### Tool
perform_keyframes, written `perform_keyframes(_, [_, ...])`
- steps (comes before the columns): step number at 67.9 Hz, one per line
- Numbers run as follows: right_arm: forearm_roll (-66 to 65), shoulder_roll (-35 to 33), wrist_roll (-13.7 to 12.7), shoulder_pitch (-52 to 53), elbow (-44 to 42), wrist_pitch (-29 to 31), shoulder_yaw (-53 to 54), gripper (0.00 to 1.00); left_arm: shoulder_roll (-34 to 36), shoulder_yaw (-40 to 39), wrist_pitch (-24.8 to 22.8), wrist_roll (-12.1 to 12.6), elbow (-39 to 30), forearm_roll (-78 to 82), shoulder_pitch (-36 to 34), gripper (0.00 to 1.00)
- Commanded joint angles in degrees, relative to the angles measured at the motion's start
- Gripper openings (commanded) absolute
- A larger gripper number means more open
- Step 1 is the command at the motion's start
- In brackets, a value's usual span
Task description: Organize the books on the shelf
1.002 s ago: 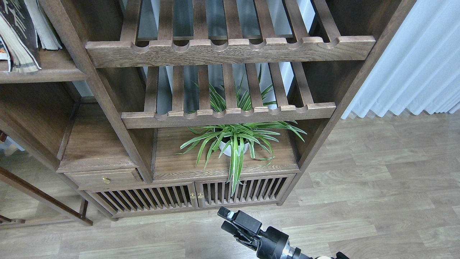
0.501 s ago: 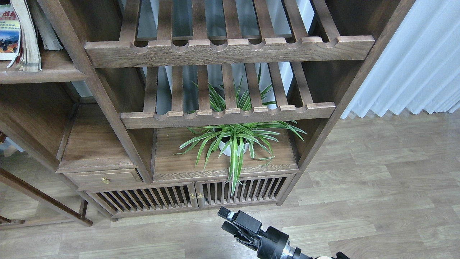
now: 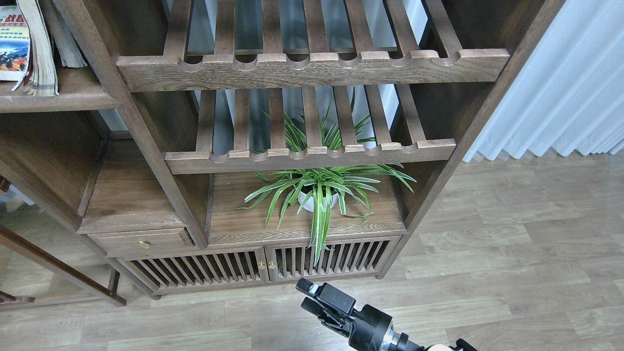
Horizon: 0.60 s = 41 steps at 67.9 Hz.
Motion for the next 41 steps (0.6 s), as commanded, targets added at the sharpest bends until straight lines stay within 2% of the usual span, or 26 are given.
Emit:
perform_keyframes(1, [-0.1, 0.0, 0.0, 0.9, -0.2, 0.0, 0.3, 1.00, 2.0, 9.1, 0.0, 0.0, -0.3, -0.2, 0.1, 1.00])
perform_keyframes(20, [-0.1, 0.0, 0.0, 1.8, -2.4, 0.0, 1.0, 0.99, -0.6, 27.0, 0.0, 0.0, 0.4, -2.5, 0.6, 1.00])
perform_keyframes(22, [-0.1, 0.0, 0.0, 1.9, -2.4, 0.0, 1.1, 0.99, -1.5, 29.3, 0.0, -1.1, 0.5, -3.2, 1.0, 1.00])
perform_keyframes(23, [0.0, 0.0, 0.0, 2.0, -2.5, 0.0, 1.1, 1.00, -2.1, 31.1, 0.0, -3.0, 0.6, -4.1, 1.4, 1.00])
perform_keyframes(25, [0.0, 0.0, 0.0, 2.2, -2.4, 0.0, 1.1, 1.00, -2.7, 32.4, 0.0, -4.6, 0.6, -4.8, 2.0, 1.00])
perform_keyframes(26, [0.0, 0.0, 0.0, 2.5, -2.5, 0.0, 1.1, 1.00, -3.5, 33.7, 0.0, -6.4, 0.7, -5.8, 2.8, 1.00])
perform_keyframes(31, [-0.1, 0.0, 0.0, 3.1, -2.5, 0.0, 1.1, 1.00, -6.2, 35.8, 0.0, -10.5, 0.8, -9.4, 6.2, 1.00])
perform_keyframes(37, [-0.1, 0.0, 0.0, 3.5, -2.5, 0.0, 1.1, 1.00, -11.6, 35.6, 0.0, -12.7, 2.3, -14.8, 11.3, 1.00])
perform_keyframes(41, [0.0, 0.0, 0.0, 3.6, -2.4, 0.0, 1.1, 1.00, -14.8, 35.4, 0.0, -13.1, 3.7, -17.9, 13.9, 1.00])
